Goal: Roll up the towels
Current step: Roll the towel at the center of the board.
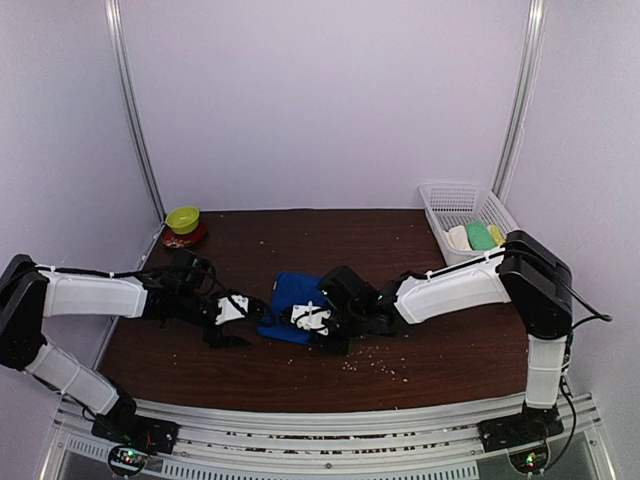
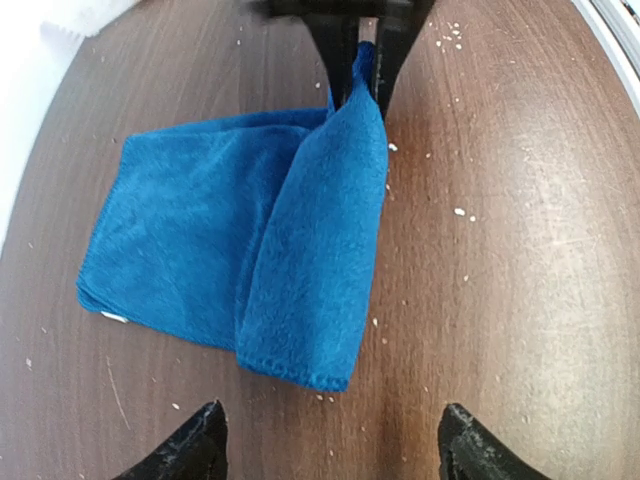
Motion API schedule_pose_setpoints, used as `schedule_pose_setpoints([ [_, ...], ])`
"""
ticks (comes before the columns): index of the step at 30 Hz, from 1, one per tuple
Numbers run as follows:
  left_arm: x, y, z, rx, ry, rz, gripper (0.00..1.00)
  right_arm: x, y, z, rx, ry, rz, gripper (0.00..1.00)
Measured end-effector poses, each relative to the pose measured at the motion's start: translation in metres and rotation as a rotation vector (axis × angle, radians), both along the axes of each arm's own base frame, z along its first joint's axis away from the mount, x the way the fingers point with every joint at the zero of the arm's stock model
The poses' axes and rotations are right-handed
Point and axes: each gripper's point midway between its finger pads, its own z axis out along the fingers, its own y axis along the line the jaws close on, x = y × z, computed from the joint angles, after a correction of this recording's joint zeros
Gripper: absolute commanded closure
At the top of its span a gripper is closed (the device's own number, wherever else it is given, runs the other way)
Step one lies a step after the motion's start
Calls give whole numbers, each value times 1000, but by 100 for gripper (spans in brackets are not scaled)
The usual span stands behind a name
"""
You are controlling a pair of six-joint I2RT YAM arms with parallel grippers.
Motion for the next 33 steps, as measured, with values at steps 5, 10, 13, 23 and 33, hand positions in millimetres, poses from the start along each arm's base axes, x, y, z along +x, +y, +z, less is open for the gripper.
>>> schedule_pose_setpoints([
  [5, -1, -13, 8, -26, -78, -31, 25, -13, 5, 7, 28, 169, 44, 100],
  [10, -5, -23, 13, -40, -127, -56, 26, -22, 12, 10, 44, 334, 74, 100],
  [13, -8, -27, 13, -40, -134, -69, 32, -23, 10, 8, 38, 409, 68, 100],
  [23, -5, -29, -9, 8, -63, -47, 68, -21, 7, 2, 53, 592, 35, 100],
  [33, 4, -35, -18, 26, -9, -21, 100, -14, 7, 1, 68, 745, 14, 94],
])
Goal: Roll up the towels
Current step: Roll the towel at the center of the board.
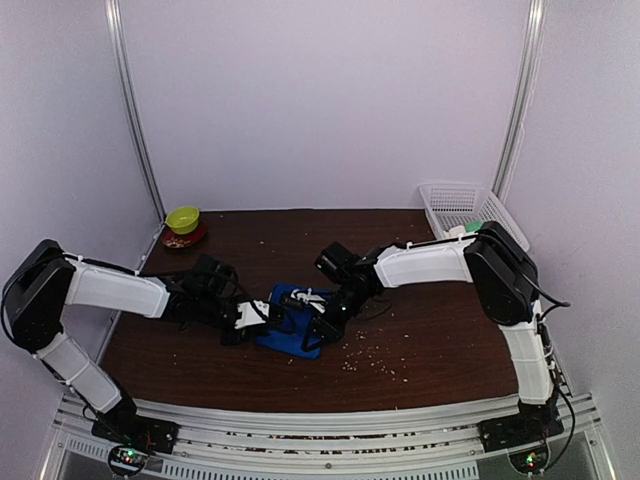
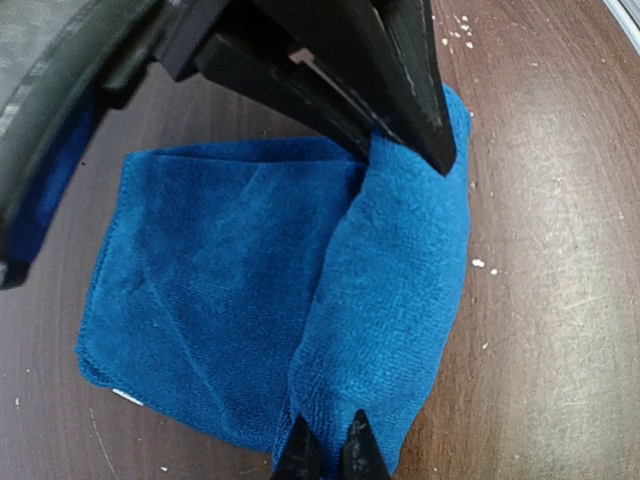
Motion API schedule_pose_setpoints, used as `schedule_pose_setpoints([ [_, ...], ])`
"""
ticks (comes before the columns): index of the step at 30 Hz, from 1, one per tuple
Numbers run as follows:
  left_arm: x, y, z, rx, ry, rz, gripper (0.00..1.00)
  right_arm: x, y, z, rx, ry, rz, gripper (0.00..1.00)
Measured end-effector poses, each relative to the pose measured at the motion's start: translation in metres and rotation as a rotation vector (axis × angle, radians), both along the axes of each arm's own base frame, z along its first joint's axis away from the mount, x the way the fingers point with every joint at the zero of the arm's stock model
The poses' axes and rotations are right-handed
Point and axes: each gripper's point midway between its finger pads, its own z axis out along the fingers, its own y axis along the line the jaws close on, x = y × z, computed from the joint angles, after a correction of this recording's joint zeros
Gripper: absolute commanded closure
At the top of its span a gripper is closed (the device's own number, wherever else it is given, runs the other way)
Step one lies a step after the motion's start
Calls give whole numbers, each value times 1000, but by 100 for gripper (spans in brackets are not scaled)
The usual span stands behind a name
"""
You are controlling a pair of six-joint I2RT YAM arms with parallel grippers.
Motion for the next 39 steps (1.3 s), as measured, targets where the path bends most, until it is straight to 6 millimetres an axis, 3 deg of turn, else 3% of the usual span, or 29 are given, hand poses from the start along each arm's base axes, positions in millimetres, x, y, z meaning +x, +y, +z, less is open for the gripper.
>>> schedule_pose_setpoints([
  [5, 4, 1, -6, 21, 65, 12, 100, 6, -2, 2, -7, 22, -22, 88],
  [13, 18, -2, -15, 32, 204, 42, 100, 30, -8, 6, -16, 21, -100, 80],
  [23, 27, -2, -19, 27, 299, 97, 100, 55, -11, 5, -22, -2, -195, 53],
  [28, 32, -2, -20, 21, 334, 116, 100, 66, -17, 1, -20, -40, -237, 46],
  [33, 34, -3, -20, 24, 362, 131, 100, 72, -25, 13, -4, -146, -248, 36],
  [37, 37, -3, -21, 21, 396, 143, 100, 75, -40, 29, 11, -278, -261, 23],
  [38, 38, -3, -22, 18, 405, 145, 100, 75, -46, 35, 21, -330, -260, 8],
  [39, 38, -2, -22, 14, 415, 146, 100, 74, -52, 40, 27, -378, -261, 1],
])
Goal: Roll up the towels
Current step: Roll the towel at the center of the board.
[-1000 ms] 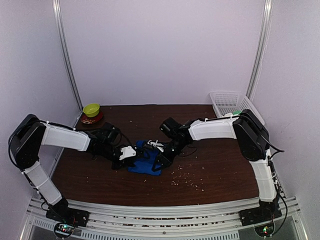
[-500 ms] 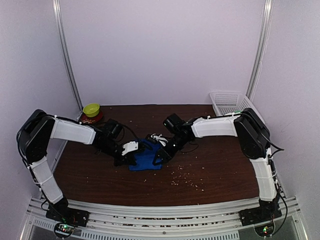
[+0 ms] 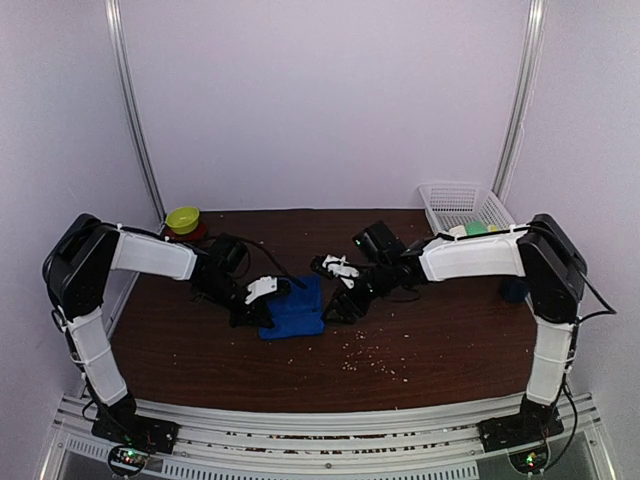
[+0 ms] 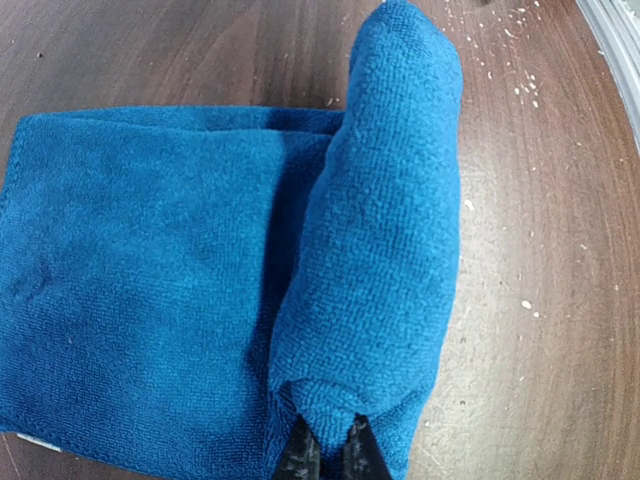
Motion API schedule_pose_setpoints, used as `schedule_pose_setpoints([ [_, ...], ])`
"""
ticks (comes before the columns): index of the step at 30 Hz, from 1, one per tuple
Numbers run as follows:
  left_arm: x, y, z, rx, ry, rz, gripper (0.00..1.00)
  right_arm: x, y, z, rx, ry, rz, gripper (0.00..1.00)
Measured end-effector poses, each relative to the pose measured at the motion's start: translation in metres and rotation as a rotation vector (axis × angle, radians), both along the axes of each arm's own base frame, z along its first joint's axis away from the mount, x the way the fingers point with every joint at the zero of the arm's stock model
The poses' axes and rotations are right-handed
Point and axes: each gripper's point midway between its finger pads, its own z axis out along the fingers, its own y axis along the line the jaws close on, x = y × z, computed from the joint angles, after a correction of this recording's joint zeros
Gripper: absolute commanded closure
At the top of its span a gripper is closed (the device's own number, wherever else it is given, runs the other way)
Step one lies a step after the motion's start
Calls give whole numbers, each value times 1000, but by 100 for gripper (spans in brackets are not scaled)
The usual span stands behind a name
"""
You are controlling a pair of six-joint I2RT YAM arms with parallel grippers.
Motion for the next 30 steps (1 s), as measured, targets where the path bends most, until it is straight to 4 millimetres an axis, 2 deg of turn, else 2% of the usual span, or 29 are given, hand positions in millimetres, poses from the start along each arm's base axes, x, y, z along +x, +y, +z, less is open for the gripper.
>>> schedule_pose_setpoints([
  [4, 1, 1, 0, -15, 40, 9, 100, -6, -19, 19, -13, -244, 16, 0],
  [6, 1, 1, 0, -18, 58, 11, 100, -12, -22, 21, -34, -357, 42, 0],
  [12, 2, 2, -1, -24, 110, 17, 100, -49, -12, 4, -140, -670, 171, 0],
  [17, 2, 2, -1, -34, 149, 22, 100, -68, 4, 2, -205, -892, 258, 0],
  [21, 2, 3, -1, -41, 161, 24, 100, -67, 21, -7, -264, -995, 275, 3],
  [25, 2, 3, -1, -44, 171, 26, 100, -64, 29, -26, -344, -1050, 278, 9],
  [30, 2, 3, -2, -49, 186, 29, 100, -52, 35, -29, -393, -1113, 212, 16],
])
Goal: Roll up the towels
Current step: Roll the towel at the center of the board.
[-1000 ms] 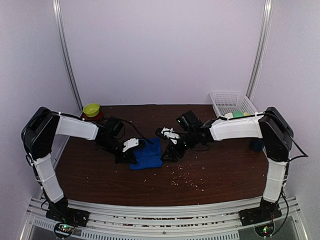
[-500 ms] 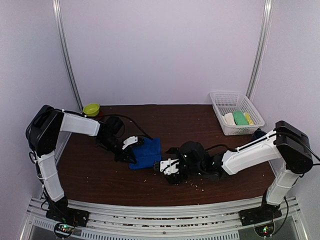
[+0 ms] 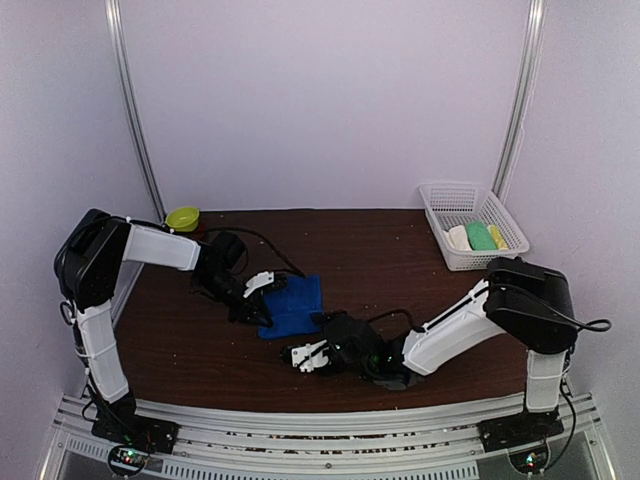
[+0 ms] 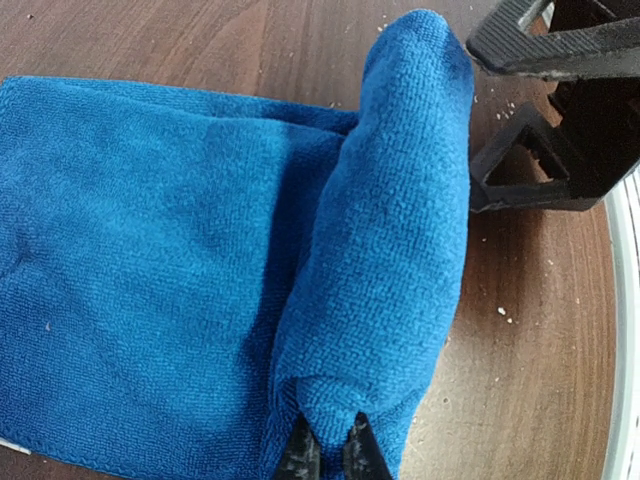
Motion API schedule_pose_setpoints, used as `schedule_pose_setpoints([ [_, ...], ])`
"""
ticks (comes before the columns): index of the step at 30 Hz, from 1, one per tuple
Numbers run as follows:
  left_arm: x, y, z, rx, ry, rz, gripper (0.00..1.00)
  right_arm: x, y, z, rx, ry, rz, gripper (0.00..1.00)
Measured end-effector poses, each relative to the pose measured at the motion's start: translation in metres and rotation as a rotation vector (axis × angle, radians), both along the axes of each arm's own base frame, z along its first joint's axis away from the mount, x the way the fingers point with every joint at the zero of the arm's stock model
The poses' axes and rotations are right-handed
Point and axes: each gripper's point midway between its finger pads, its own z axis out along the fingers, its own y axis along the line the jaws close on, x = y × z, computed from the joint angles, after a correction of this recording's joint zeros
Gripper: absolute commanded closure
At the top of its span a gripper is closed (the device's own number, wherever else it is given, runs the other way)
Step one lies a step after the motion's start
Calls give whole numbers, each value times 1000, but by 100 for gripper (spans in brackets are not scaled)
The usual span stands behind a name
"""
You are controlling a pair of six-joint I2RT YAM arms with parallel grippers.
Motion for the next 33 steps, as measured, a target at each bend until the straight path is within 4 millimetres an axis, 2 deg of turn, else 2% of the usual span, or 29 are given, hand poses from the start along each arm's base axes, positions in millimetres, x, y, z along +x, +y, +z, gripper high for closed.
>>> schedule_pose_setpoints([
  [17, 0, 1, -1, -15, 27, 5, 100, 27, 11, -6, 24, -96, -110, 33],
  [26, -2, 2, -1, -11, 43, 4, 100, 39, 14, -7, 29, -96, -133, 34],
  [30, -2, 3, -1, -12, 42, 0, 100, 44, 17, -10, 20, -85, -135, 46],
  [33, -3, 3, -1, -12, 43, -2, 100, 46, 20, -14, 2, -68, -132, 61],
])
